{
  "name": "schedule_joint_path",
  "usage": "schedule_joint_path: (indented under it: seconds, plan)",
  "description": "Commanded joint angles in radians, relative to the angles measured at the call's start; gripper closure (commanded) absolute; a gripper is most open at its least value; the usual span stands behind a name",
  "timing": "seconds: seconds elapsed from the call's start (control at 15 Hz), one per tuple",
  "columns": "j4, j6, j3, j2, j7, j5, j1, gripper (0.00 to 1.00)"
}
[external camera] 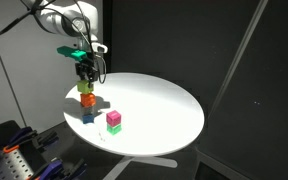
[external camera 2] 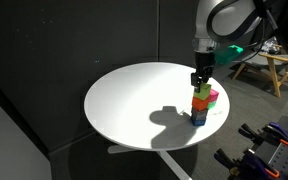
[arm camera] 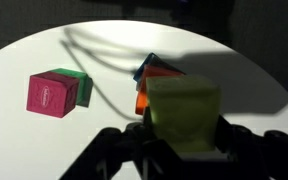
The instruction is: Move the green block to the other stack of blocks
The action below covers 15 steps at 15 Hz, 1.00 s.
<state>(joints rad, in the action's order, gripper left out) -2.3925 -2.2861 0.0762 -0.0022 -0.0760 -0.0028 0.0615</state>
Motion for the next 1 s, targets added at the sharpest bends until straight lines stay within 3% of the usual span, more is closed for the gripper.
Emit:
schedule_joint_path:
  seconds: [0.0,0.93]
  plan:
    - [0.015,0.002,0.001,0.006,-0.034,-0.005,0.006,0.7]
    - [0.066,0.005,-0.003,0.059,-0.068,-0.012,0.005,0.7]
